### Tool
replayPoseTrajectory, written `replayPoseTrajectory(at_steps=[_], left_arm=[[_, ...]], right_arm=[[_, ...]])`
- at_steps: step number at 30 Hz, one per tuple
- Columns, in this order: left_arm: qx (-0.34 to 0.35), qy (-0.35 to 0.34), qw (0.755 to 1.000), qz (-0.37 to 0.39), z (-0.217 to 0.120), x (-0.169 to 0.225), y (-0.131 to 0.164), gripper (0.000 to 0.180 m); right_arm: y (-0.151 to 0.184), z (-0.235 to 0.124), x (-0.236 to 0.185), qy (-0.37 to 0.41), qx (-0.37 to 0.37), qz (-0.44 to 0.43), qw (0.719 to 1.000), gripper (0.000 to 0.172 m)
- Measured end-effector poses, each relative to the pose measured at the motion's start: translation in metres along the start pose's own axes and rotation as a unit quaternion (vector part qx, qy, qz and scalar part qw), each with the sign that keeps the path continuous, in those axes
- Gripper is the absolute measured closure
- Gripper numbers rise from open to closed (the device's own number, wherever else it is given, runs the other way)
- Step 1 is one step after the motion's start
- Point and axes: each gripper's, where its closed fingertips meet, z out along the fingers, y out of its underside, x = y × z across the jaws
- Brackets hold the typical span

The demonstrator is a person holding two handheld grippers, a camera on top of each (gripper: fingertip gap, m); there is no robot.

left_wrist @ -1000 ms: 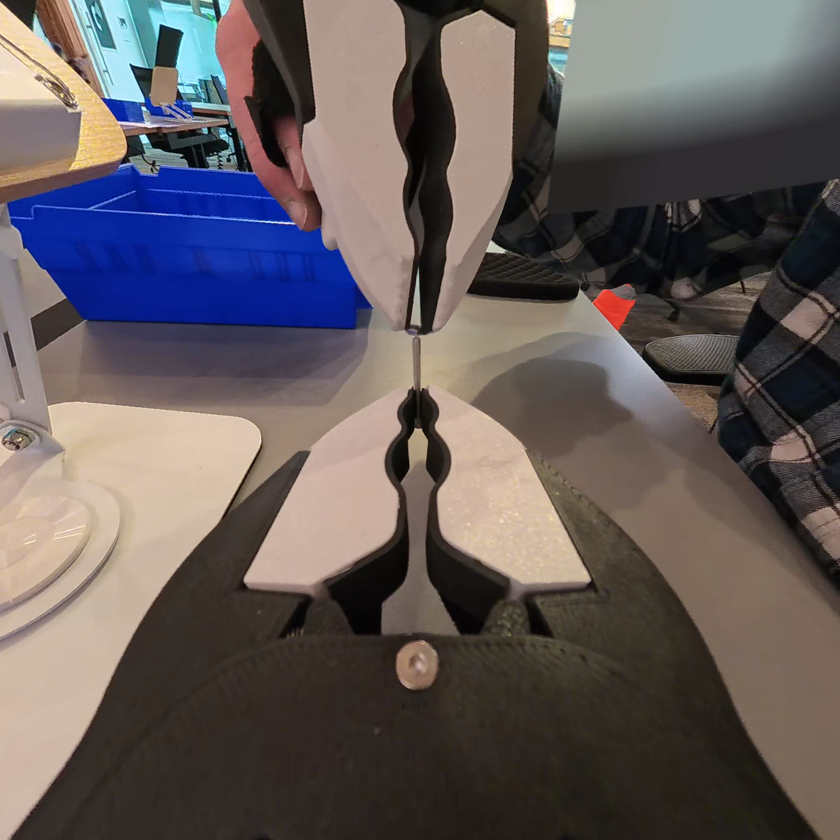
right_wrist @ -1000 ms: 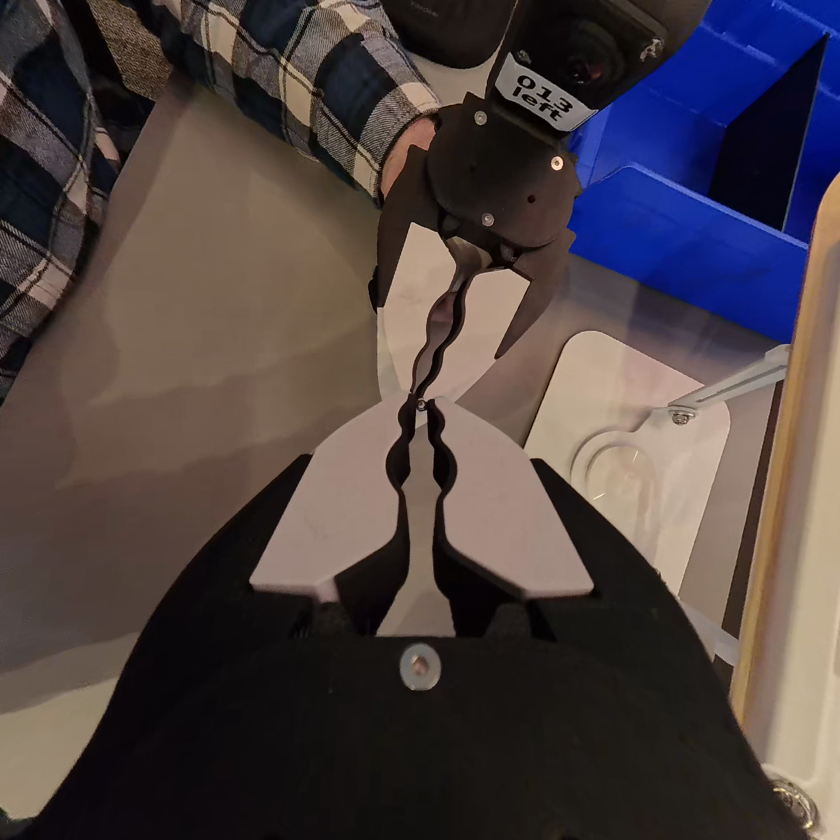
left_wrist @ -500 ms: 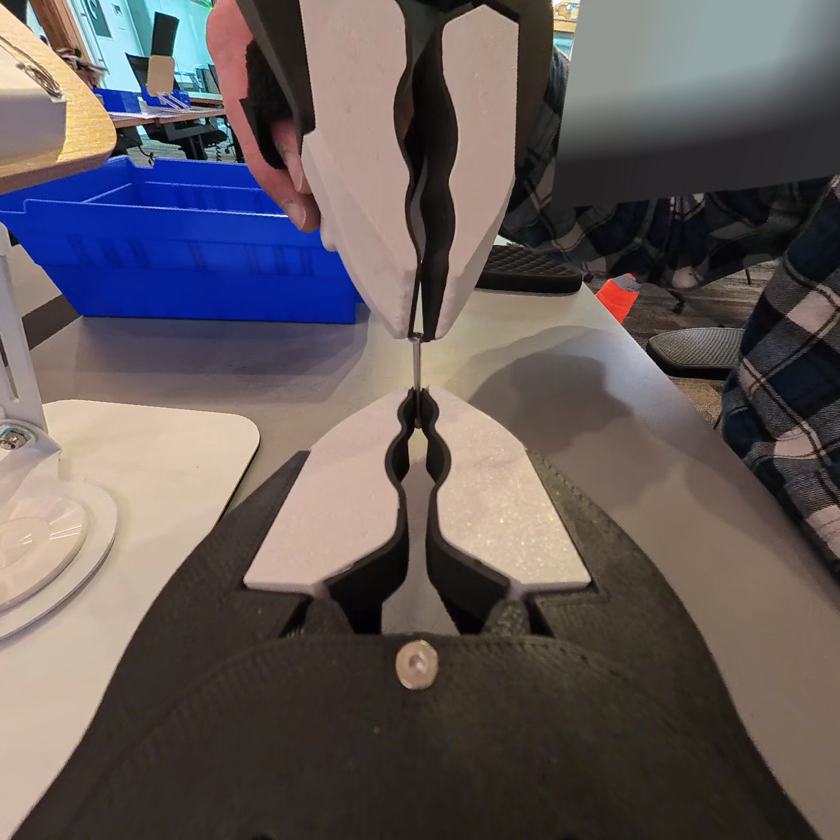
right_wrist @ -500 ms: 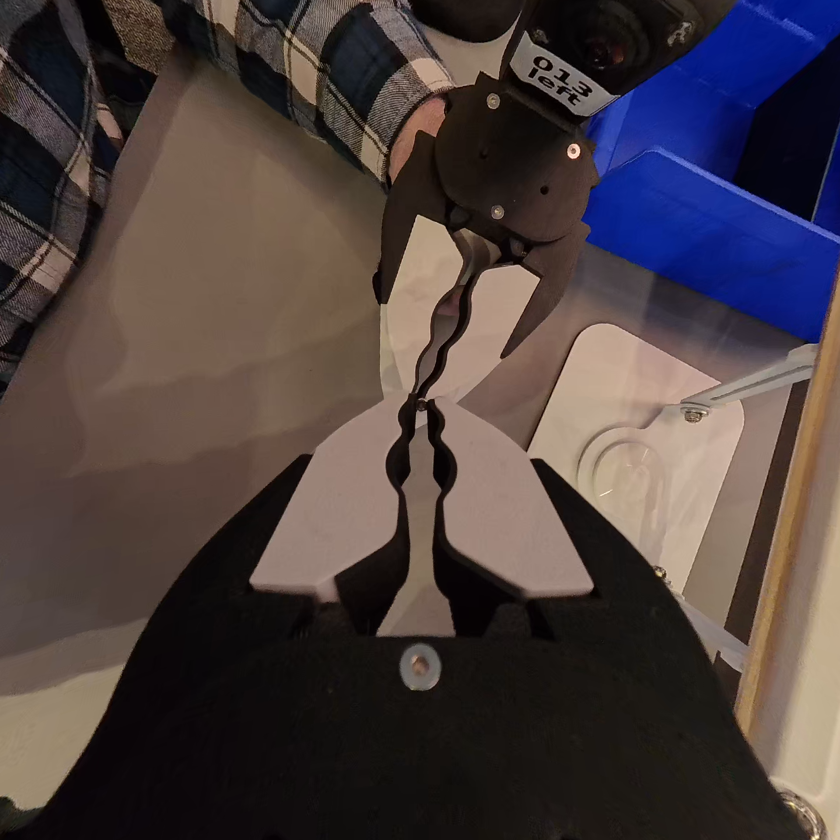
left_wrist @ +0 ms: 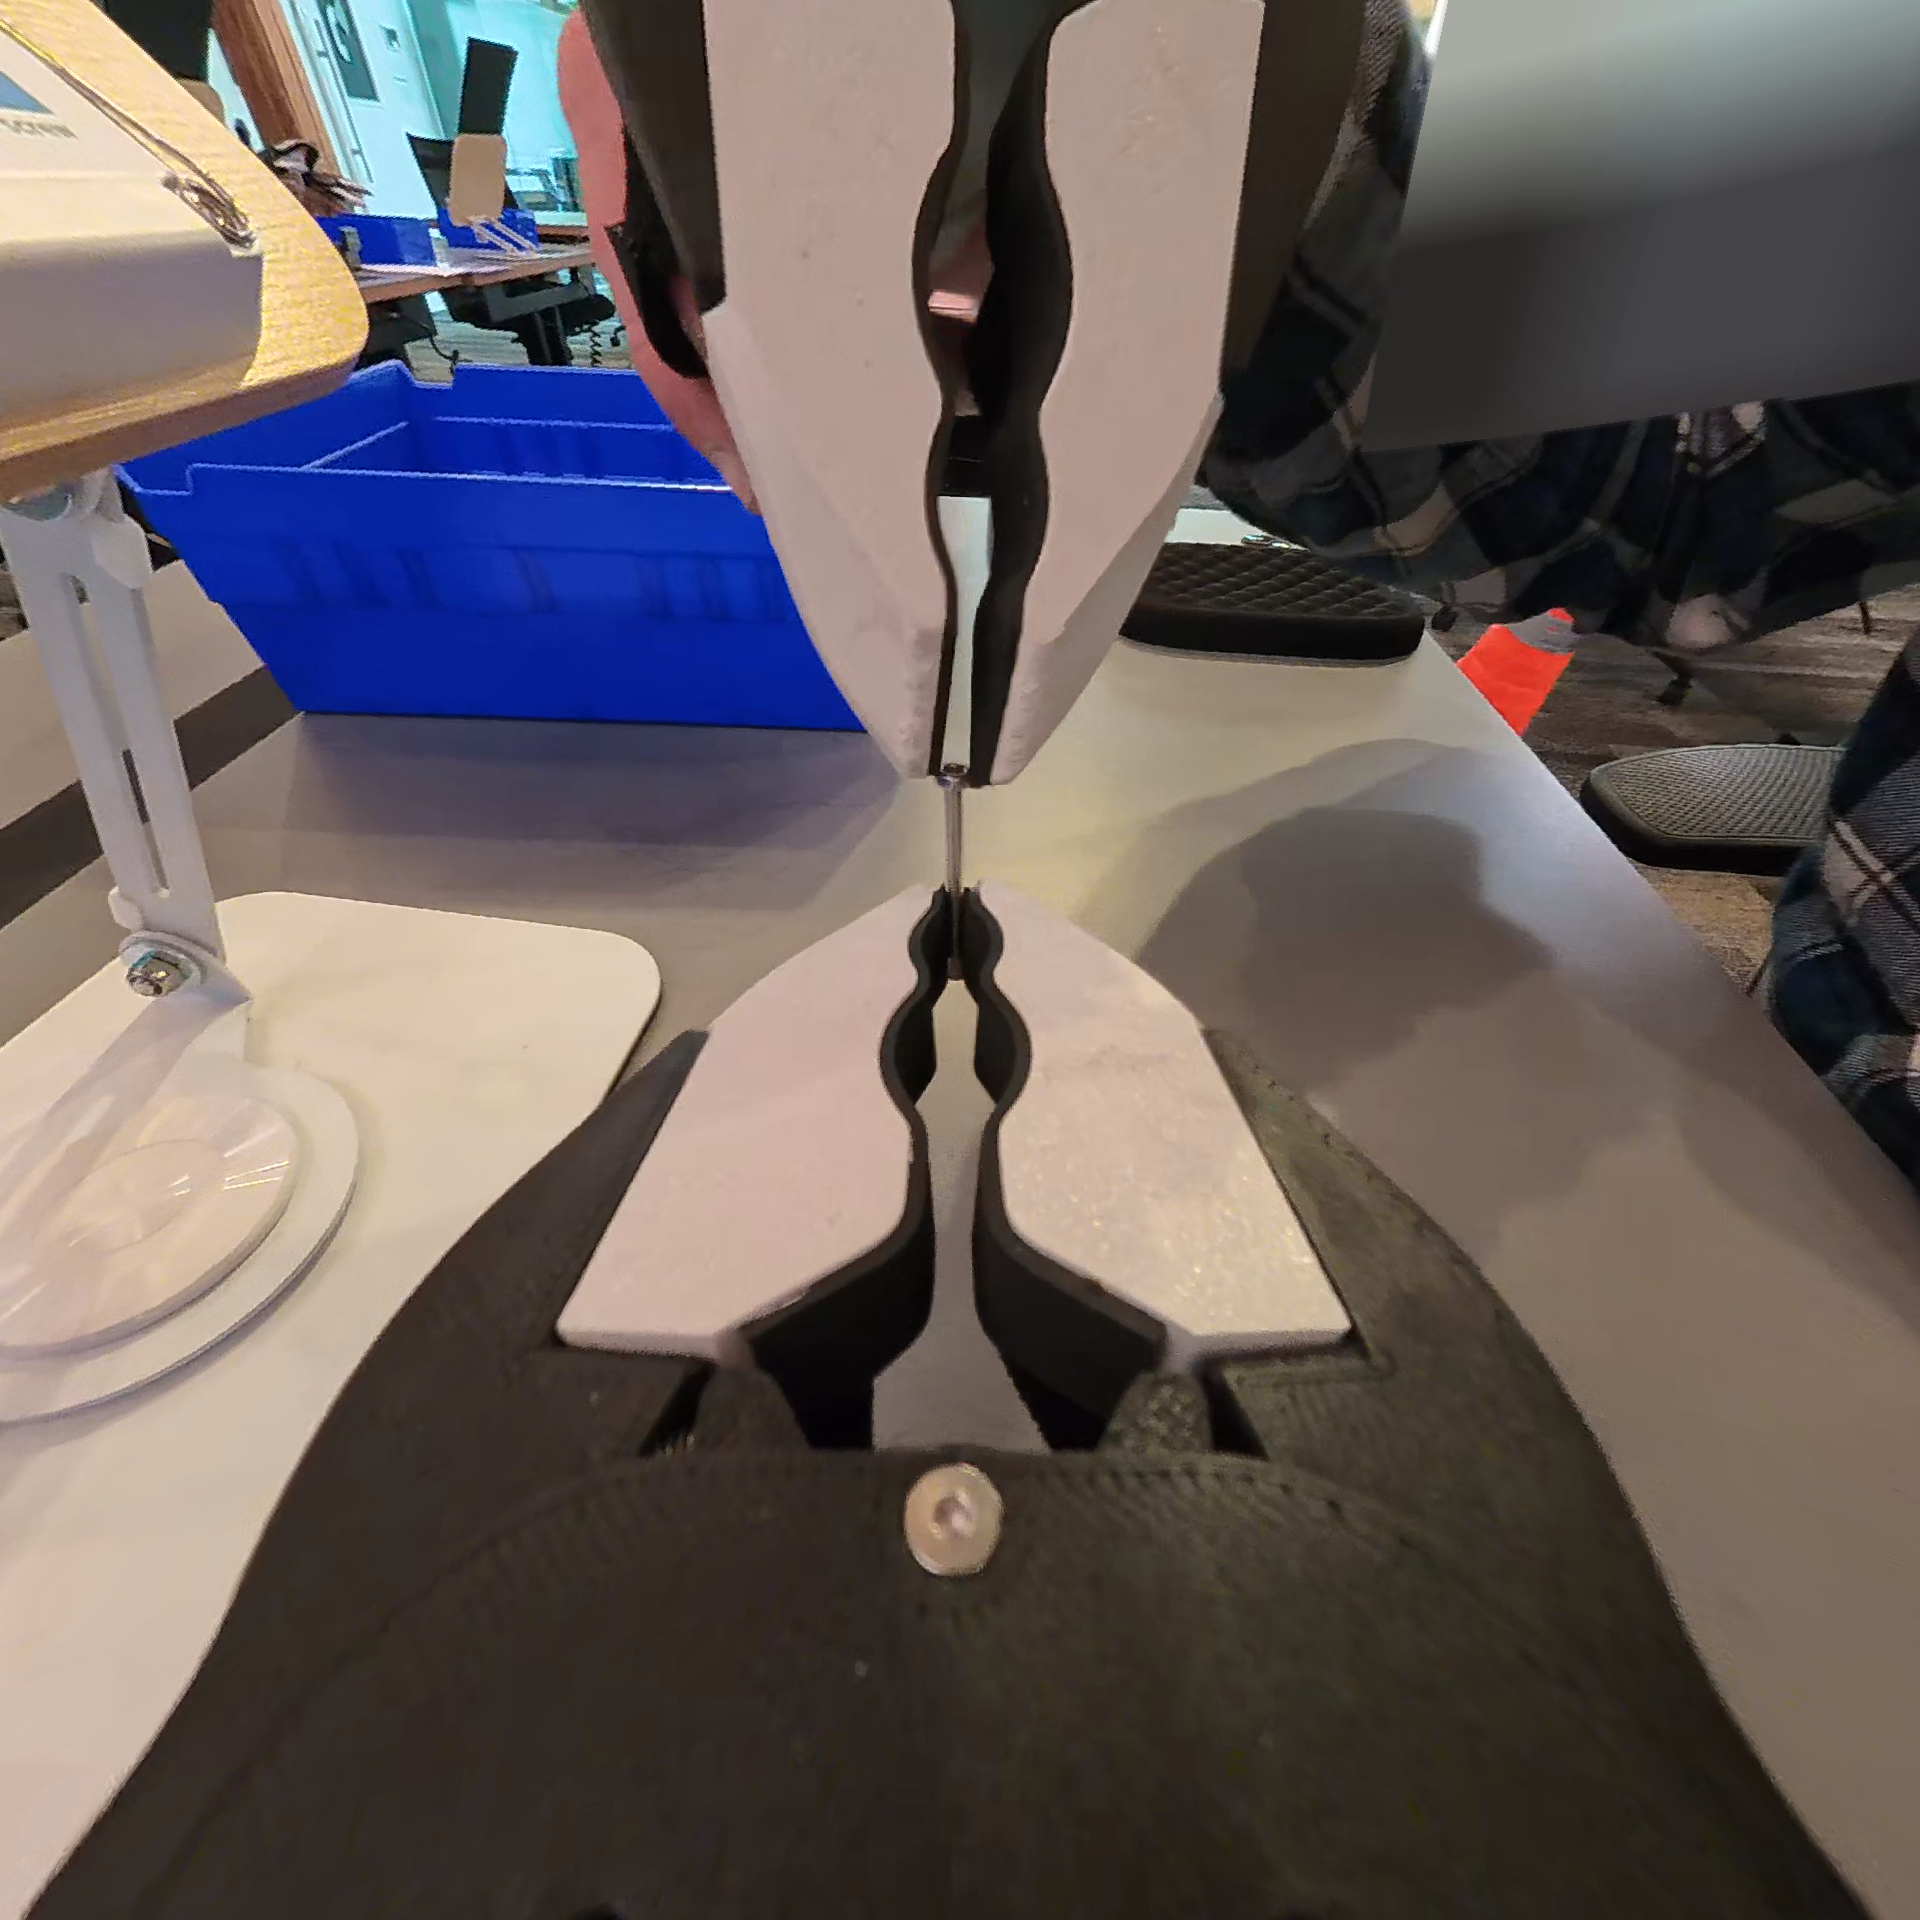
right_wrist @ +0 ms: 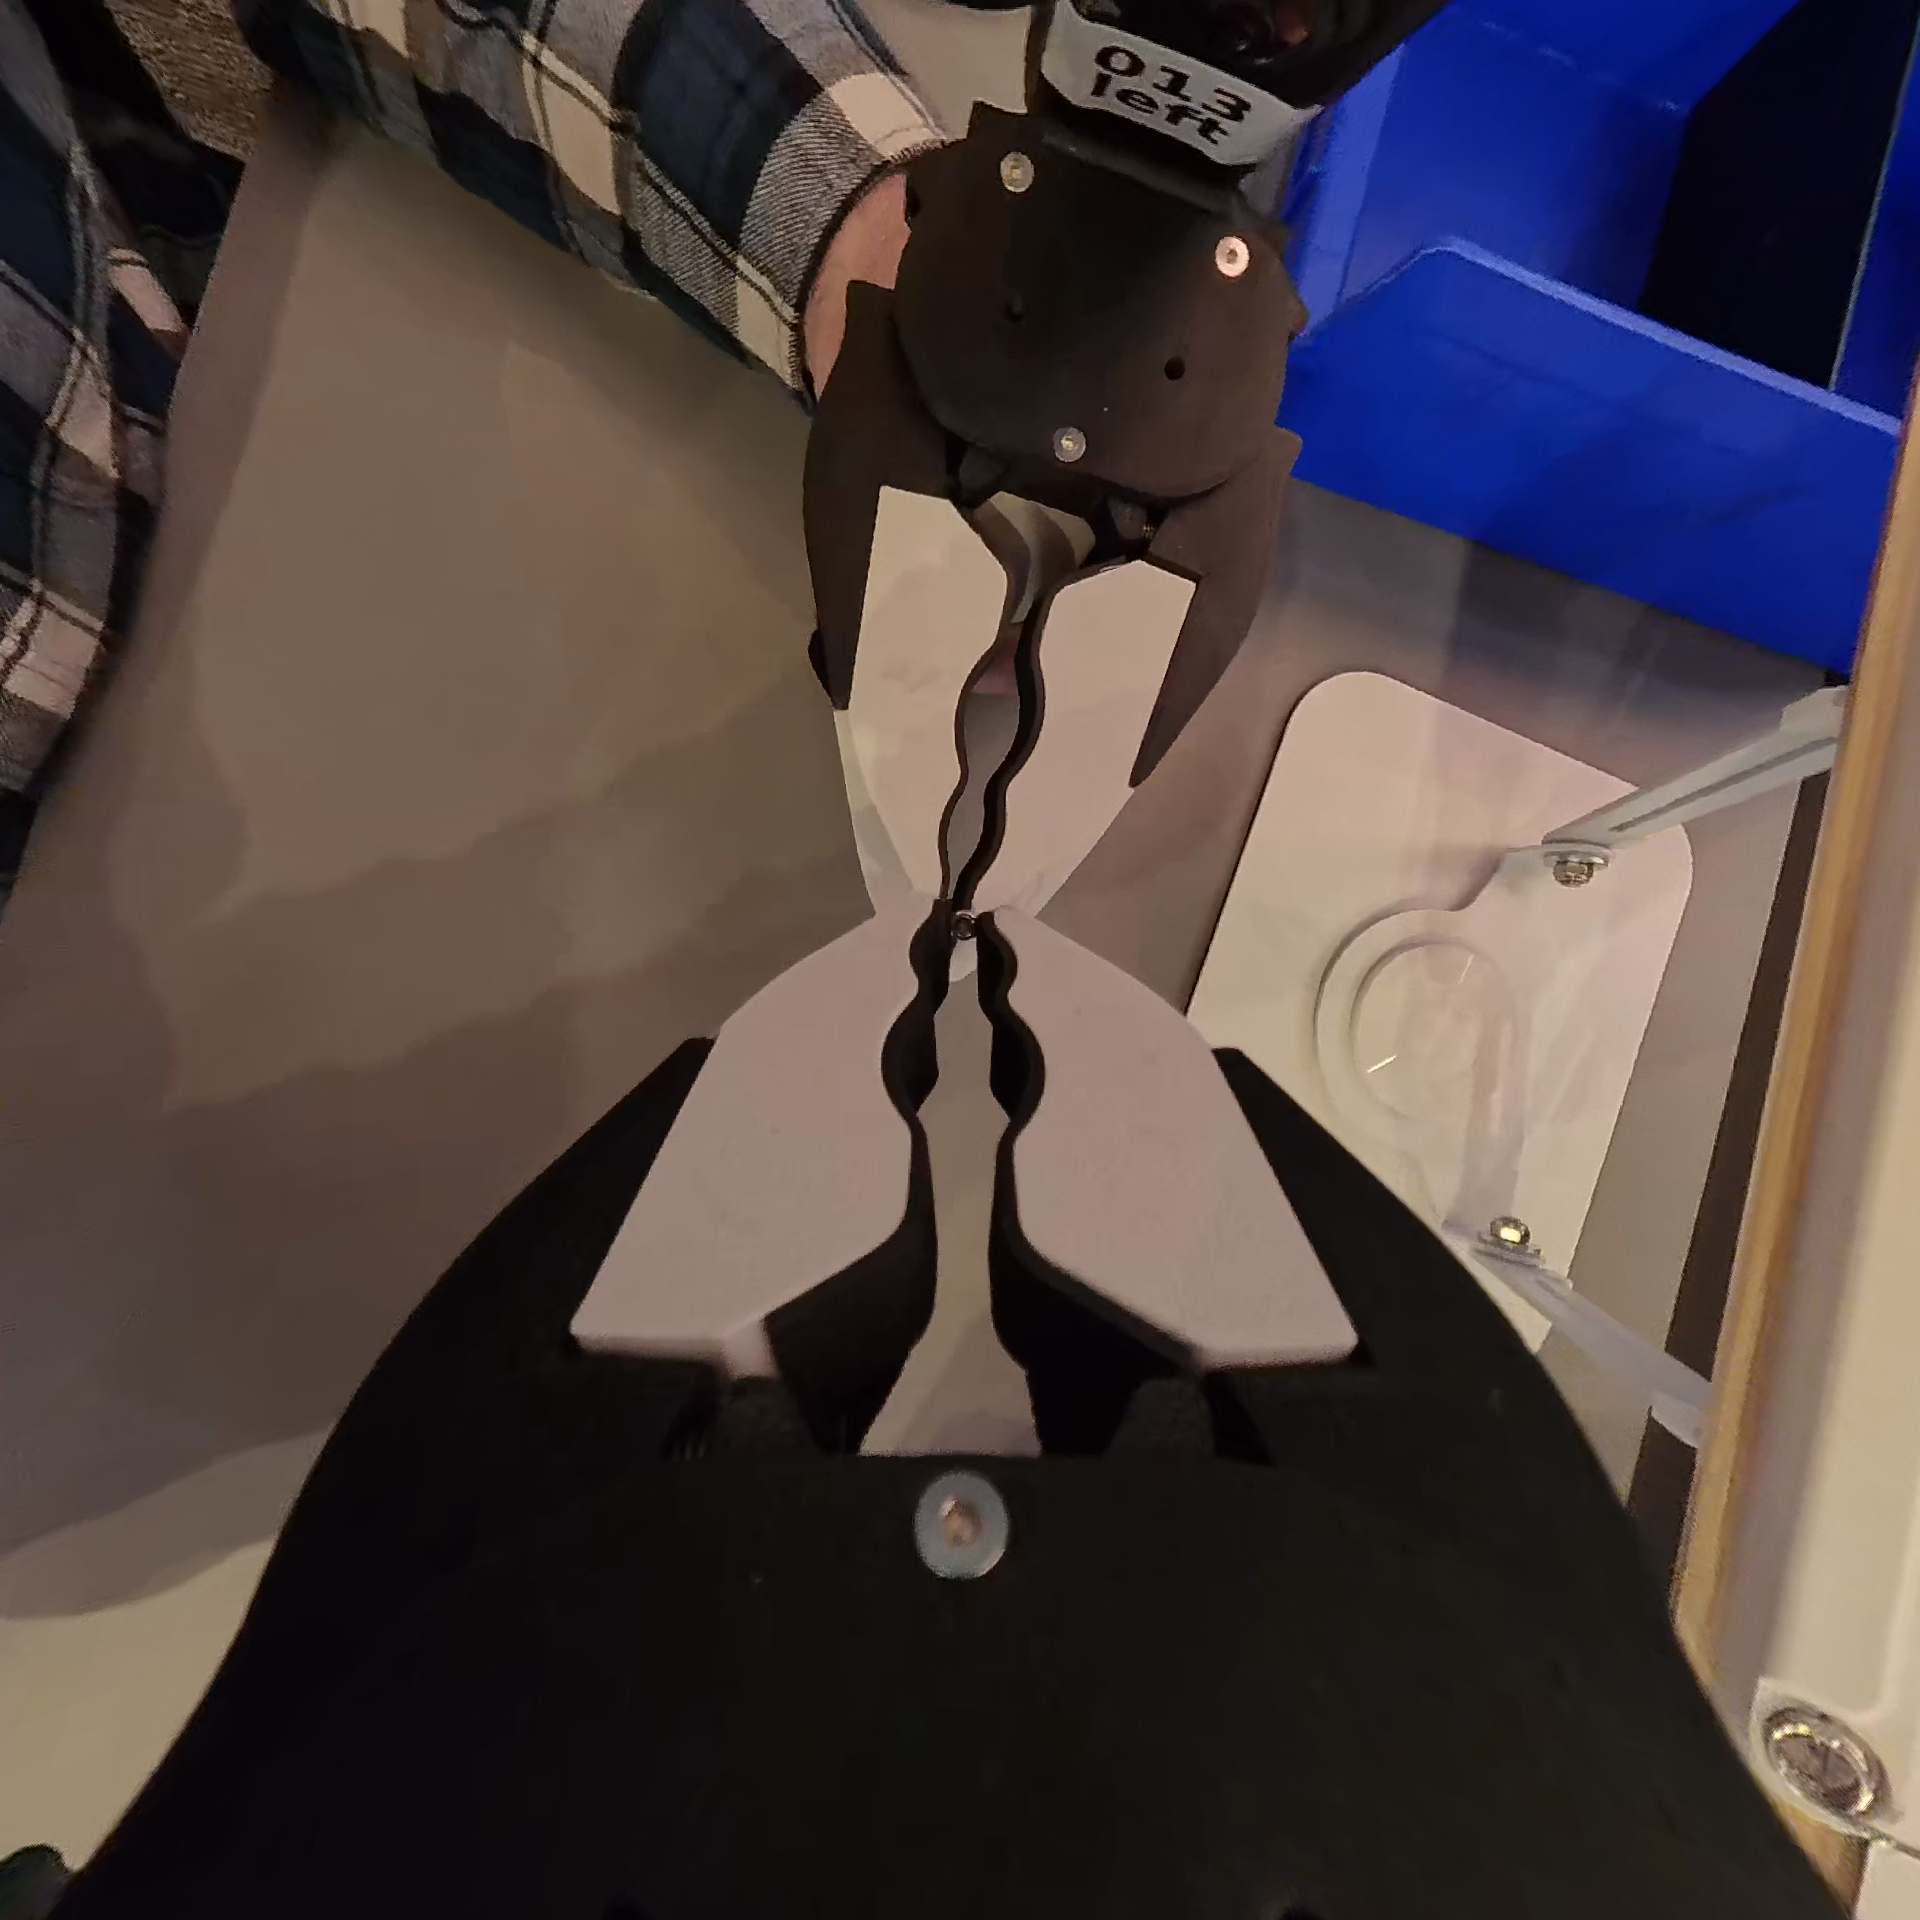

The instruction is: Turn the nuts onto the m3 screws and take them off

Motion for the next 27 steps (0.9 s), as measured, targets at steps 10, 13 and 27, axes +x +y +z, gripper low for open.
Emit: replayPoseTrajectory(at_steps=[10,13,27], left_arm=[[-0.004,-0.025,1.0,0.003,0.0,-0.006,0.001,0.179],[-0.006,-0.031,0.999,0.005,0.0,-0.007,0.001,0.179],[-0.018,-0.045,0.999,0.002,0.003,-0.011,0.004,0.179]], right_arm=[[0.001,0.001,0.006,0.028,-0.005,0.078,0.997,0.167],[0.001,0.002,0.007,0.037,-0.001,0.104,0.994,0.167],[0.005,0.004,0.011,0.078,-0.012,0.192,0.978,0.166]])
